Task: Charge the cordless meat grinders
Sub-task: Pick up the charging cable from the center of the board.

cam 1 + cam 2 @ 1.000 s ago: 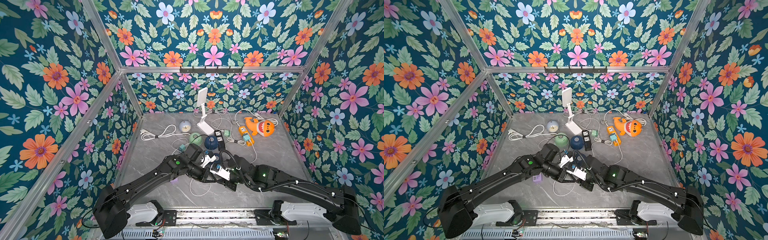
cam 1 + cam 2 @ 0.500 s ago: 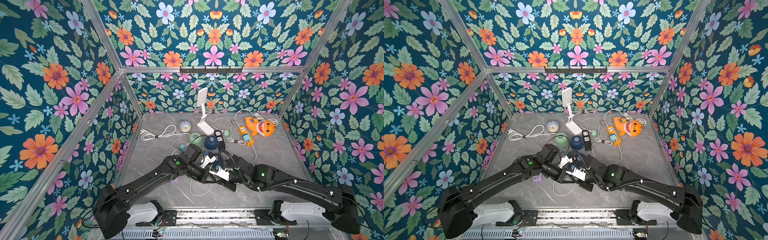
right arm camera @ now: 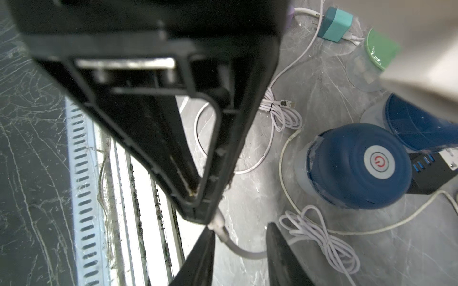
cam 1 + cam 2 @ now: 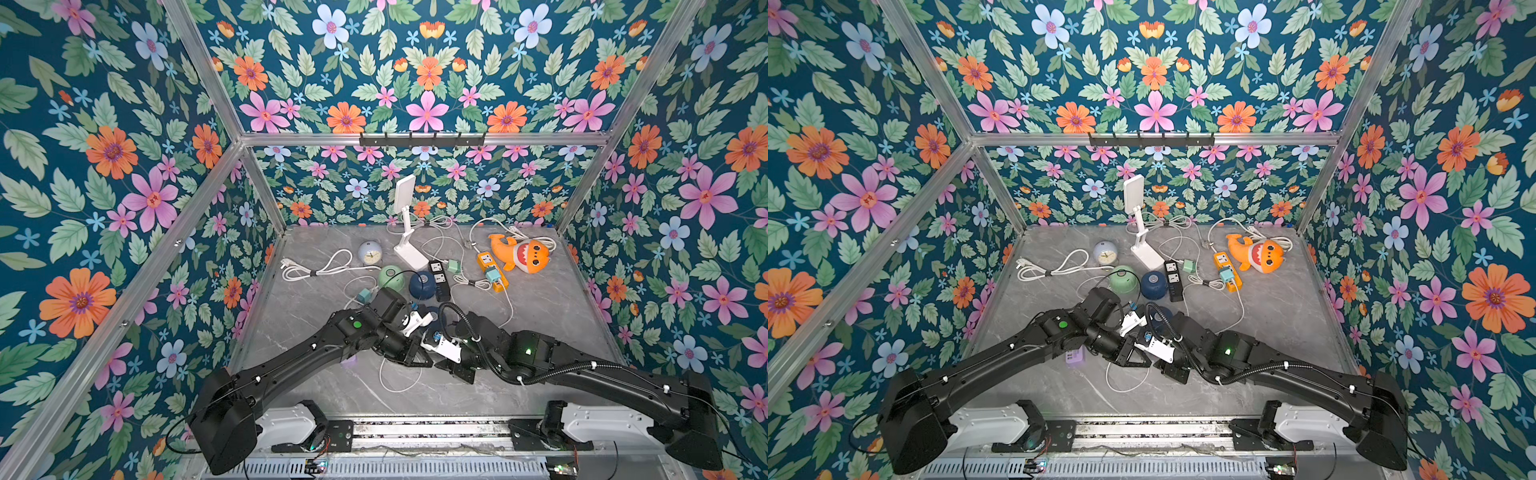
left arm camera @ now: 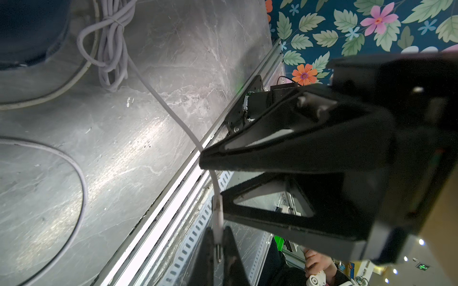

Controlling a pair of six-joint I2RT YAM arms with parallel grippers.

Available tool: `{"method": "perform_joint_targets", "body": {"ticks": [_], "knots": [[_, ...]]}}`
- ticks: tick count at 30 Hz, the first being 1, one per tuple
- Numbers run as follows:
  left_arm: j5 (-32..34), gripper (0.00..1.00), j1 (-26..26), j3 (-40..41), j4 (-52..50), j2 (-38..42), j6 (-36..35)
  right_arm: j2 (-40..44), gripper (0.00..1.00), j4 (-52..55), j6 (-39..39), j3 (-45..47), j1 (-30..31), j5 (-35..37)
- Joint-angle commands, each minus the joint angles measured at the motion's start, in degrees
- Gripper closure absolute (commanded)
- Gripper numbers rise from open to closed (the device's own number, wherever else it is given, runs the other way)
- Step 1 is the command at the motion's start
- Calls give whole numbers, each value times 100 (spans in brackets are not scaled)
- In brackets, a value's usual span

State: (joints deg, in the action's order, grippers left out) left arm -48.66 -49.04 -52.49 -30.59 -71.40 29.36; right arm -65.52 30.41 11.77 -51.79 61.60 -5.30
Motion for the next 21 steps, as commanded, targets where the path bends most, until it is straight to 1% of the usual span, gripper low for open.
{"method": "perform_joint_targets", "body": {"ticks": [1,7,11,15,18,21], "knots": [[-283,100,-7,-75,280,12,-24,-109,66,200,106,10,28,119],[-332,100,-5,-69,359,47,35,-154,68,173,155,-16,62,185],[-369,100,-9,-51,426,62,82,-187,65,199,176,-27,80,187],[-390,100,-9,-37,464,82,117,-167,65,185,198,24,97,241],[-401,100,-9,-17,475,100,123,-61,66,109,189,96,99,300],[-398,100,-9,32,455,91,124,176,64,-83,151,205,98,389]]}}
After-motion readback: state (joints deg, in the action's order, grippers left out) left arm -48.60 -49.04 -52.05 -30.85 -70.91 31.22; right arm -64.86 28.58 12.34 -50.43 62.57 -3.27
